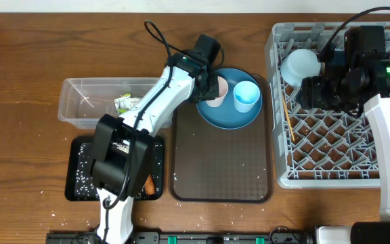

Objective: Sort waste into correct bins and load items into the dishwasher rack
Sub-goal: 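Grasp the pink cup from the blue plate with the left gripper and lift, then hand the pink cup from the left gripper to the right gripper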

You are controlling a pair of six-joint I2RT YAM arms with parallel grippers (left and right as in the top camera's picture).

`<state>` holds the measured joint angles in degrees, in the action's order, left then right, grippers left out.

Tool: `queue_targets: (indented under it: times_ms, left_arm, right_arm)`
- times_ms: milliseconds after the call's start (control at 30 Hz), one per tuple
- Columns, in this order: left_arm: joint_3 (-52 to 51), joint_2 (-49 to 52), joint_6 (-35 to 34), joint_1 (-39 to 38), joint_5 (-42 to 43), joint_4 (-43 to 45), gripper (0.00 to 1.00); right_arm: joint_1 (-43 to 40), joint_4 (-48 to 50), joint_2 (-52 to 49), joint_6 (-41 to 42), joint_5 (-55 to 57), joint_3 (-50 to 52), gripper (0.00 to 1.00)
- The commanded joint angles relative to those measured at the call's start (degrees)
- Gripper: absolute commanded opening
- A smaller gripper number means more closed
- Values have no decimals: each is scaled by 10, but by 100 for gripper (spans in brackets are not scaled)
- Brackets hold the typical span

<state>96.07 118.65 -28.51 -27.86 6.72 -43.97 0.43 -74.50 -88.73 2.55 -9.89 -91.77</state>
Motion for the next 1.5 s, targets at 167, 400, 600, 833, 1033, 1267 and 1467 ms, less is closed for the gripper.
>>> queue_targets:
  times_ms: [167,400,600,833,1033,1267,1467]
  left_arm:
    - [7,0,4,2,-21,1,6]
    - [11,-27,4,6,-21,6,6]
    - [14,-119,4,37,13,-2,6]
    - [14,-229,4,135,264,-32,6]
    - [14,-250,4,219,560,-31,6]
    - [14,-247,15,217,691,-31,6]
    - [14,-247,15,184,692,-31,6]
  right_arm:
    - [-4,-6,8,0,11,-4,74]
    - [-4,-9,8,-1,11,-4,75]
    - [-4,4,8,0,10,-4,72]
    - [-6,19,8,-84,-178,-5,74]
    - [-24,14,8,-282,-519,-5,93]
    - [-28,42,8,-346,-692,-5,99]
    - [-21,79,8,-346,-765,-5,99]
